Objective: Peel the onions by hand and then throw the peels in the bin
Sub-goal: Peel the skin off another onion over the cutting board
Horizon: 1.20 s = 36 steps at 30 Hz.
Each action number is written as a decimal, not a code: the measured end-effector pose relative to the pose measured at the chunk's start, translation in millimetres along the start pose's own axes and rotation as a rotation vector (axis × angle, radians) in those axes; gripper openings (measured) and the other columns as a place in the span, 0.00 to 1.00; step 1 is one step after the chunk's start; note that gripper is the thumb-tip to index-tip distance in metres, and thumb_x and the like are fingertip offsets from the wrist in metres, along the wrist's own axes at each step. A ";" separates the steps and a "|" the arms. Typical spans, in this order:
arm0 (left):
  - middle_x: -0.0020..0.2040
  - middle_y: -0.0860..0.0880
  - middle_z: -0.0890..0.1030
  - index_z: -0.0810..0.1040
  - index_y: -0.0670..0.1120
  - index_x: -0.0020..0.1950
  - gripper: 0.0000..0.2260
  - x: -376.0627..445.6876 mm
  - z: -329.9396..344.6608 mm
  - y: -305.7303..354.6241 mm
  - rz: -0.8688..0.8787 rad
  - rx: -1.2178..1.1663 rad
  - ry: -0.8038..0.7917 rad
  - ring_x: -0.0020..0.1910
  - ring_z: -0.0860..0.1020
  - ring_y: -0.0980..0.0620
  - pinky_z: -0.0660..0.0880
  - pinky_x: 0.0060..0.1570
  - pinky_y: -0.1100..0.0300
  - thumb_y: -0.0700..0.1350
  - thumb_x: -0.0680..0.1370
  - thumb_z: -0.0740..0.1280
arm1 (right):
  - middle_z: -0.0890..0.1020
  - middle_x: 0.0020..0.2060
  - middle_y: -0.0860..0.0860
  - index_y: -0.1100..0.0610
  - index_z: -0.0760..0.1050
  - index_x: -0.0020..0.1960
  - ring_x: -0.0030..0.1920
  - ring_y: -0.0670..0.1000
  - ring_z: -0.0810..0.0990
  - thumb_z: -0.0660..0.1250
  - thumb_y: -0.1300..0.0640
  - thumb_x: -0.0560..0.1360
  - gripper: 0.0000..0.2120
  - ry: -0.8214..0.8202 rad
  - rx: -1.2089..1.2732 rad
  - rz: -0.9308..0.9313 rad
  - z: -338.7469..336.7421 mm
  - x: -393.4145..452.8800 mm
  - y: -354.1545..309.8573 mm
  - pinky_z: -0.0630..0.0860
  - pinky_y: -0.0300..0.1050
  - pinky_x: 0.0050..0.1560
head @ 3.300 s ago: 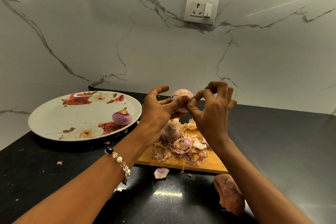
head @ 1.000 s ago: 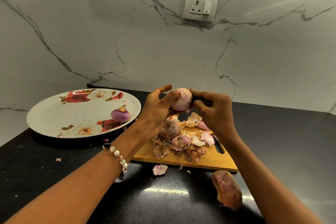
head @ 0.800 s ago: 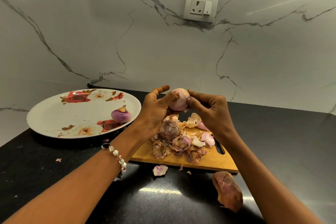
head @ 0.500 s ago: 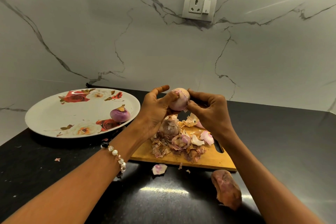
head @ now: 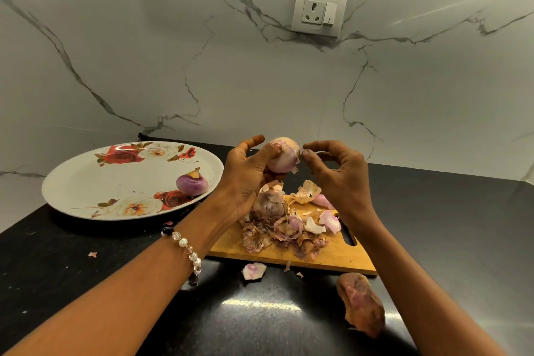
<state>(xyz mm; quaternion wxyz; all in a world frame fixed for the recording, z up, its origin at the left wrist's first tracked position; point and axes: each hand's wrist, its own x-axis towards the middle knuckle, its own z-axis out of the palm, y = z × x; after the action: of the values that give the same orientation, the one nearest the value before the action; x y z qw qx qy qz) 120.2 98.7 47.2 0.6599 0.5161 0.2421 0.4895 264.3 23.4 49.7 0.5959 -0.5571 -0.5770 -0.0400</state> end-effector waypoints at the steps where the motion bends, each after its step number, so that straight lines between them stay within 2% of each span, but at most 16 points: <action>1: 0.63 0.39 0.75 0.70 0.46 0.67 0.23 0.6 -0.4 0.0 0.008 0.002 0.009 0.55 0.80 0.41 0.79 0.53 0.43 0.45 0.74 0.71 | 0.83 0.47 0.53 0.56 0.81 0.49 0.44 0.45 0.81 0.73 0.56 0.73 0.06 -0.004 -0.005 -0.014 0.1 -0.1 -1.8 0.80 0.37 0.42; 3: 0.62 0.39 0.75 0.70 0.46 0.66 0.22 0.9 -1.2 0.7 0.014 -0.009 0.020 0.55 0.80 0.41 0.79 0.53 0.44 0.45 0.74 0.71 | 0.81 0.45 0.52 0.56 0.81 0.45 0.44 0.48 0.80 0.74 0.53 0.71 0.07 -0.031 -0.015 -0.019 1.2 -1.0 -4.7 0.78 0.37 0.40; 7: 0.62 0.41 0.74 0.71 0.48 0.64 0.20 0.2 -0.4 -0.3 0.011 -0.013 0.023 0.55 0.79 0.41 0.79 0.52 0.44 0.44 0.74 0.71 | 0.79 0.46 0.51 0.56 0.82 0.44 0.47 0.53 0.80 0.75 0.54 0.70 0.06 -0.040 -0.033 0.003 4.2 -2.7 -3.9 0.81 0.50 0.40; 14: 0.61 0.40 0.75 0.70 0.44 0.68 0.22 0.7 -1.6 0.7 -0.009 -0.027 0.027 0.54 0.80 0.42 0.80 0.51 0.45 0.43 0.75 0.70 | 0.76 0.46 0.46 0.56 0.79 0.44 0.48 0.50 0.78 0.72 0.58 0.74 0.03 -0.096 -0.016 0.053 5.0 -1.4 -3.1 0.79 0.50 0.44; 16: 0.60 0.40 0.75 0.71 0.43 0.66 0.20 -1.1 -1.5 2.0 -0.033 -0.069 0.014 0.53 0.80 0.42 0.82 0.46 0.50 0.43 0.76 0.69 | 0.75 0.45 0.46 0.56 0.78 0.44 0.47 0.49 0.77 0.71 0.59 0.75 0.03 -0.084 -0.041 0.056 3.3 0.5 0.5 0.78 0.46 0.44; 18: 0.57 0.39 0.77 0.75 0.42 0.60 0.12 -3.4 -0.9 4.0 -0.053 -0.120 -0.027 0.51 0.80 0.42 0.82 0.40 0.56 0.44 0.78 0.66 | 0.76 0.43 0.48 0.57 0.78 0.43 0.45 0.47 0.76 0.71 0.60 0.75 0.03 -0.044 -0.087 0.074 1.4 1.9 5.6 0.75 0.38 0.43; 20: 0.55 0.38 0.77 0.76 0.43 0.54 0.07 -4.6 -0.2 6.0 -0.072 -0.145 -0.064 0.51 0.79 0.40 0.81 0.38 0.58 0.45 0.79 0.65 | 0.77 0.43 0.50 0.58 0.78 0.44 0.43 0.47 0.76 0.71 0.59 0.75 0.03 -0.007 -0.101 0.115 -0.5 1.9 9.2 0.73 0.33 0.42; 23: 0.54 0.38 0.78 0.77 0.44 0.51 0.05 -4.6 0.6 7.3 -0.085 -0.156 -0.075 0.52 0.79 0.39 0.81 0.40 0.58 0.44 0.79 0.64 | 0.80 0.42 0.50 0.58 0.79 0.46 0.42 0.46 0.79 0.73 0.62 0.73 0.04 0.005 -0.085 0.127 -4.0 1.7 9.3 0.77 0.32 0.42; 25: 0.53 0.38 0.78 0.77 0.44 0.51 0.05 -4.8 0.0 6.9 -0.085 -0.147 -0.063 0.51 0.79 0.41 0.81 0.40 0.58 0.44 0.79 0.64 | 0.82 0.41 0.49 0.56 0.78 0.47 0.41 0.47 0.83 0.72 0.67 0.73 0.08 -0.017 -0.033 0.110 -6.5 2.5 6.7 0.80 0.35 0.44; 27: 0.55 0.39 0.77 0.76 0.44 0.54 0.06 -3.9 -1.0 5.3 -0.069 -0.125 -0.045 0.50 0.79 0.43 0.81 0.39 0.57 0.43 0.78 0.65 | 0.83 0.42 0.51 0.56 0.79 0.48 0.41 0.48 0.85 0.70 0.68 0.74 0.09 -0.045 0.028 0.094 -7.1 2.7 4.6 0.82 0.39 0.45; 30: 0.58 0.40 0.76 0.71 0.42 0.66 0.17 -1.7 -1.8 4.1 -0.054 -0.087 -0.020 0.51 0.79 0.44 0.81 0.42 0.54 0.41 0.77 0.66 | 0.85 0.44 0.53 0.60 0.80 0.54 0.44 0.47 0.85 0.68 0.64 0.76 0.07 -0.075 0.083 0.090 -5.4 2.4 0.8 0.81 0.38 0.47; 33: 0.60 0.41 0.75 0.70 0.45 0.67 0.19 -0.6 -3.2 3.2 -0.020 -0.002 -0.022 0.53 0.80 0.43 0.81 0.46 0.52 0.42 0.77 0.67 | 0.85 0.49 0.54 0.62 0.80 0.58 0.48 0.48 0.84 0.70 0.58 0.74 0.14 -0.163 0.087 0.098 -2.9 1.6 -0.9 0.81 0.40 0.50; 36: 0.60 0.42 0.75 0.69 0.48 0.68 0.21 -0.3 -4.5 1.2 0.021 0.113 -0.030 0.54 0.80 0.42 0.80 0.50 0.49 0.44 0.76 0.70 | 0.84 0.51 0.56 0.64 0.78 0.61 0.49 0.50 0.85 0.72 0.59 0.73 0.17 -0.203 0.113 0.104 -1.9 0.7 -0.1 0.82 0.45 0.51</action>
<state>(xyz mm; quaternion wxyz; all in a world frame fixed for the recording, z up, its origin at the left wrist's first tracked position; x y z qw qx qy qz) 115.9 100.4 46.7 0.6281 0.5623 0.2541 0.4741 265.7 22.4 50.8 0.5661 -0.5530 -0.6060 0.0805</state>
